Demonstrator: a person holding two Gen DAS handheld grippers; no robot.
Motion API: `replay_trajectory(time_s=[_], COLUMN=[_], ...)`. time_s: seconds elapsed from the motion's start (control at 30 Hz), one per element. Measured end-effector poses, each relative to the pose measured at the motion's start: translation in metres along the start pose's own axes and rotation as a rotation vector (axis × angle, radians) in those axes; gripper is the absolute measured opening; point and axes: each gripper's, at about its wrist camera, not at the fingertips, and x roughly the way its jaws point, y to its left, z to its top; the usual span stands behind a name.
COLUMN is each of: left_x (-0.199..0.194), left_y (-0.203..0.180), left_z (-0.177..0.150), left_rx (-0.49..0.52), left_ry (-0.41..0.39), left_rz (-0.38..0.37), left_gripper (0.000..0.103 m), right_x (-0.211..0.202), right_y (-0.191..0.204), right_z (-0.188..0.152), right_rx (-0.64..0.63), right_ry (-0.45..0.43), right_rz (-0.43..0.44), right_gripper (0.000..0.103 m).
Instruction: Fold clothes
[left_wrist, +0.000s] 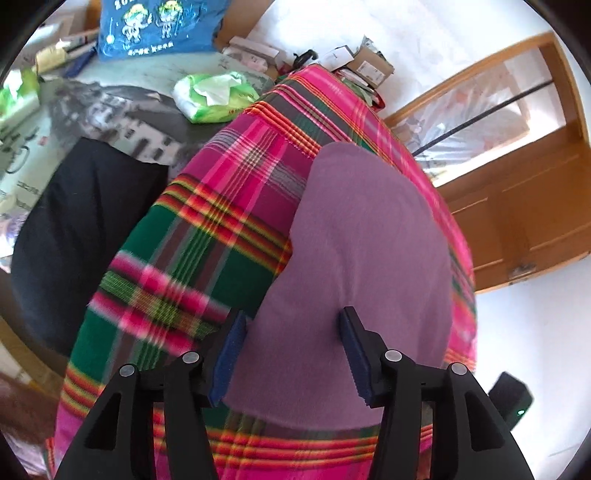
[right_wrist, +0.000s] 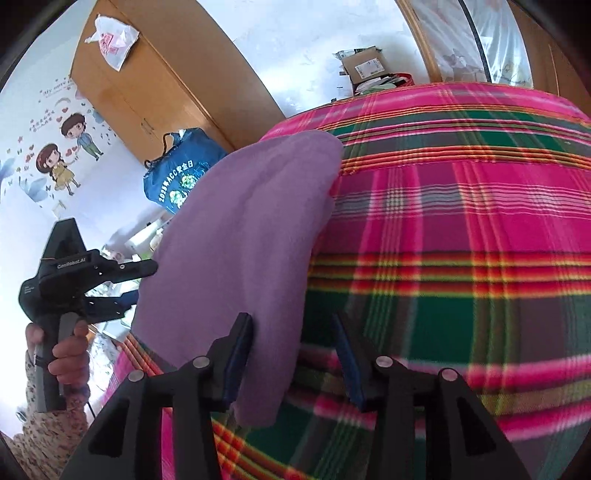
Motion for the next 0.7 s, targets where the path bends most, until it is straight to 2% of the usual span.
replay_trajectory(time_s=[0.17,0.3,0.4,0.47,0.6,0.7], left_x=[-0.008,-0.018,-0.025,-0.027,-0.028,-0.026], left_y=[0.004,0.001,-0.007,-0.012,-0.024,-0.026], left_z=[-0.014,-0.028,-0.041,-0.050,-0.064,-0.070], left_rx=[-0.016,0.005,0.069,0.095,0.162,0.172], left_ry=[-0.004,-0.016,-0.041,-0.051,-0.070,-0.057], left_rz=[0.003,0.061,0.129,0.149,0.217,0.218], left_gripper=[0.055,0.055,0.055,0.055,0.055,0.055], right_x=[-0.013,-0.023,-0.029,-0.032,-0.030,-0.027], right_y=[0.002,0.006,0.018,0.032,0.051,0.059], right_z=[-0.012,-0.021,-0.027,-0.032,-0.039,-0.042], right_rx=[-0.004,-0.028,-0.078,-0.138,-0.204,-0.215], right_ry=[-0.007,-0.012,-0.025,-0.035,-0.014,-0.001], right_rz=[-0.048,-0.097,-0.159,-0.195,-0.205,-0.208], right_gripper=[0.047,0.047,0.047,0.047,0.047,0.047])
